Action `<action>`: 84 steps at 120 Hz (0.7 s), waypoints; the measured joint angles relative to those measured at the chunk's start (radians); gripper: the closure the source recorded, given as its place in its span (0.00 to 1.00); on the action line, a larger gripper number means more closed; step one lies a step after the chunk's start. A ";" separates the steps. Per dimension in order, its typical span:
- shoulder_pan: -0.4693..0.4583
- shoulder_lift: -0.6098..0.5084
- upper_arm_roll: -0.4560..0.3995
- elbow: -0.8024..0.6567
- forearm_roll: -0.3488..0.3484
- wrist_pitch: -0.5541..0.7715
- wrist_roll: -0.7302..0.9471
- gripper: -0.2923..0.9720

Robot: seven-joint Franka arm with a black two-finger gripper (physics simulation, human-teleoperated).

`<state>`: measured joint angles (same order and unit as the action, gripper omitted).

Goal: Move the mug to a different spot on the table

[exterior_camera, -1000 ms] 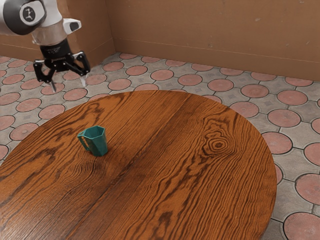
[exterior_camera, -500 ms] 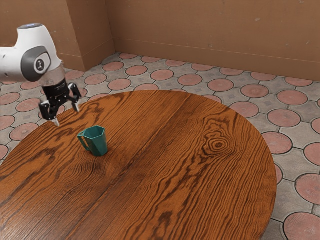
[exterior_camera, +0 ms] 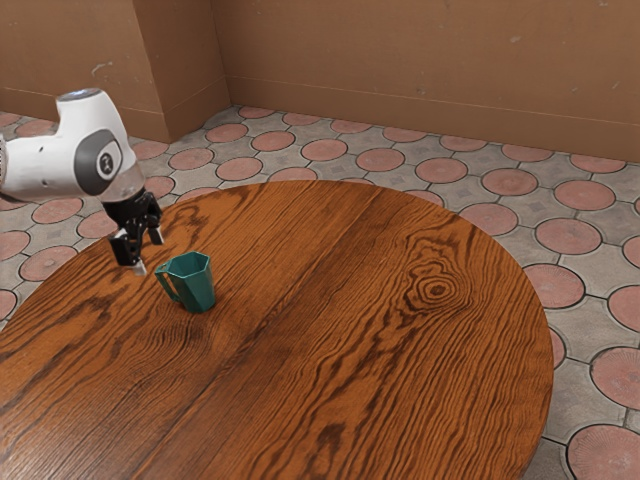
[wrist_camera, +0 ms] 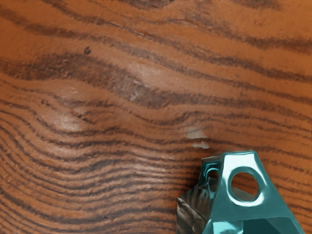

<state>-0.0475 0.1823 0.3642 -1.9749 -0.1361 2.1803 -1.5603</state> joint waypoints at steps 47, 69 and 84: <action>0.066 0.114 -0.009 0.086 -0.073 0.018 -0.079 0.25; 0.083 0.157 -0.014 0.124 -0.100 0.016 -0.063 0.25; 0.096 0.201 -0.016 0.166 -0.111 0.015 -0.048 0.25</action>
<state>0.0490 0.3835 0.3484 -1.8094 -0.2474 2.1957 -1.6080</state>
